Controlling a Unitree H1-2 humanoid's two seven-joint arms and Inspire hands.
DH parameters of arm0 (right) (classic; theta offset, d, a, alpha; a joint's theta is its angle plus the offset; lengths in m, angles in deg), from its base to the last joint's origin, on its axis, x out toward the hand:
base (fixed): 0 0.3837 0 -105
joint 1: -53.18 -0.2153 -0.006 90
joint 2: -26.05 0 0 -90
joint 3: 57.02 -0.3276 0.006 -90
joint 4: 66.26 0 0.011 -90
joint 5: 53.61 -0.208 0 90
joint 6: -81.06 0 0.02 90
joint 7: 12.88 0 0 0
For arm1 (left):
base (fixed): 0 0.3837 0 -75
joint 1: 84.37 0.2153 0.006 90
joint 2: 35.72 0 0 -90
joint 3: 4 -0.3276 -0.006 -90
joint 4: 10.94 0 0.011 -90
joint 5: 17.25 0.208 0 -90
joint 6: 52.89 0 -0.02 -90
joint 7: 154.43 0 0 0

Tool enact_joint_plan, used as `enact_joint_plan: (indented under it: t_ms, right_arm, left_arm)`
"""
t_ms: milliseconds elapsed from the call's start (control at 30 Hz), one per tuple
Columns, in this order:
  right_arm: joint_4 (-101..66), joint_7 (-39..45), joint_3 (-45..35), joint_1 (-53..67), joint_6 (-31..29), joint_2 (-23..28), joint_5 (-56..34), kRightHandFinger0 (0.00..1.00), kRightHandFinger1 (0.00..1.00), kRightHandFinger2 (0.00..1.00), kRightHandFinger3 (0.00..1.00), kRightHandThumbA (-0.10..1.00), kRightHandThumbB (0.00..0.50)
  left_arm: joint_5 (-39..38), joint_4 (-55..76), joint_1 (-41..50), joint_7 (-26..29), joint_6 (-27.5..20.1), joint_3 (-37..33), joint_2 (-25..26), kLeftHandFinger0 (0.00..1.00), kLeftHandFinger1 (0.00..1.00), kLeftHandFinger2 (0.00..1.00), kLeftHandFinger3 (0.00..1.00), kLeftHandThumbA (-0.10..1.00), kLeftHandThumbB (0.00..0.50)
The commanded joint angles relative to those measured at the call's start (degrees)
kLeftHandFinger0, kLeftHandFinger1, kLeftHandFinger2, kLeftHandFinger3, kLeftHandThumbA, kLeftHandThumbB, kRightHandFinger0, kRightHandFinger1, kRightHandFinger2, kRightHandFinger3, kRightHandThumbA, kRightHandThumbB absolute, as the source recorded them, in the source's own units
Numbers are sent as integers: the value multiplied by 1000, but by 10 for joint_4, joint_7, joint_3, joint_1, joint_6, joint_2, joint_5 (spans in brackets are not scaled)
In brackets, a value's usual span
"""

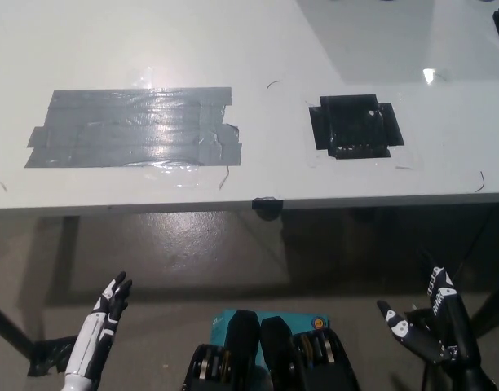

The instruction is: A person hands over a roll of toilet paper to the robot , and the robot inserts its right thumb into the hole in the centre to grab the roll, and then places it on the balck area on the desk.

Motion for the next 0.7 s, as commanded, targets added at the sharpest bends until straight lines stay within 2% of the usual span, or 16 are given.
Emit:
enact_joint_plan:
  t_ms: [0,667]
  right_arm:
    - [-4,2,-1,-14,-39,5,-2,1000,1000,1000,1000,711,259]
    - [-2,4,-1,-18,-36,4,-5,1000,1000,1000,1000,671,263]
  left_arm:
    - [7,0,-11,17,-35,5,5,1000,1000,1000,1000,1000,500]
    - [12,0,-12,19,-36,8,4,1000,1000,1000,1000,1000,500]
